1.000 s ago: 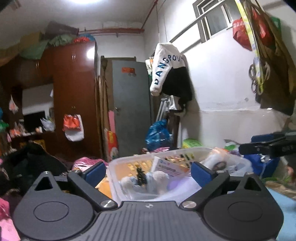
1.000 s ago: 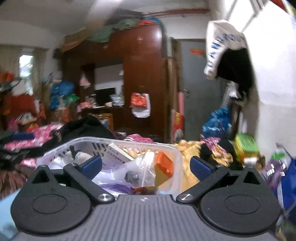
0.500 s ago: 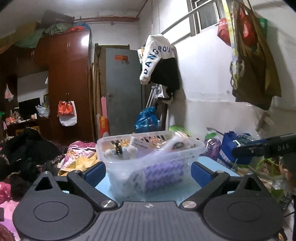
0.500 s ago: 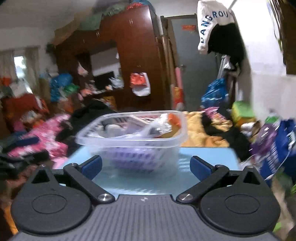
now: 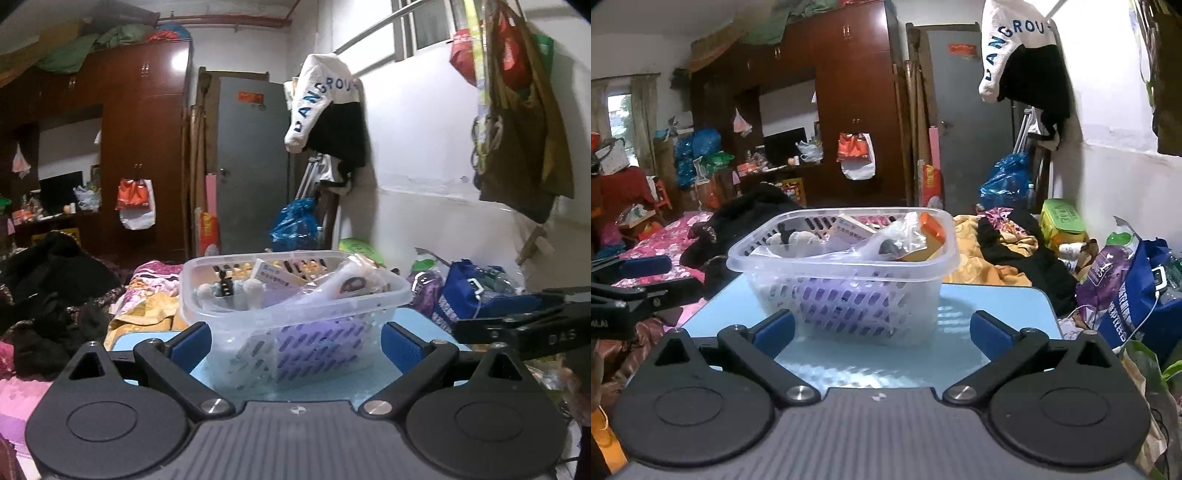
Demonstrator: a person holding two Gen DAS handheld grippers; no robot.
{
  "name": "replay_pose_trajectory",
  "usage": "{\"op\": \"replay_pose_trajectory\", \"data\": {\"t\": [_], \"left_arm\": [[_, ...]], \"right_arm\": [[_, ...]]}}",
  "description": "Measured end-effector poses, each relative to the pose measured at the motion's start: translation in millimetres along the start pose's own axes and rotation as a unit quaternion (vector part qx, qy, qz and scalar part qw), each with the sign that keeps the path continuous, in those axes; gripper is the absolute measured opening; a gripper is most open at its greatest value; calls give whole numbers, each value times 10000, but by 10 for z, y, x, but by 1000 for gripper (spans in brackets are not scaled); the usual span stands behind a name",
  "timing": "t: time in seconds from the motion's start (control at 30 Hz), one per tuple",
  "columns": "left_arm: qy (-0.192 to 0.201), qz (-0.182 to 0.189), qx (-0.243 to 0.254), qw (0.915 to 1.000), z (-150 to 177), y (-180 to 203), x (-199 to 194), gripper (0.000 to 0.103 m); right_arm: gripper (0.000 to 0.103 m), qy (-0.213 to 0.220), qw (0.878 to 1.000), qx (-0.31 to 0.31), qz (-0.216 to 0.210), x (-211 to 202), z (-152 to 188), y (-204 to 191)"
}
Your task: Organize objects
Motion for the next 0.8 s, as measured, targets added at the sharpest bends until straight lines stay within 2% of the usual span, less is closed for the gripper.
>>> {"op": "replay_pose_trajectory", "data": {"t": [0.8], "left_arm": [[-118,-185,141,9997,28,55,74,100]], "right_arm": [[103,30,10000,-32,-28,2,15,29]]}}
Point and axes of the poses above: each gripper's, at about its wrist camera, not at the fingertips, and x roughly the way its jaws point, y to its right, z to its underside, the point moved 9 cm from there along x, roughly the way its jaws point, and after that the axes turned 4 degrees about z, right-handed, at the moved point
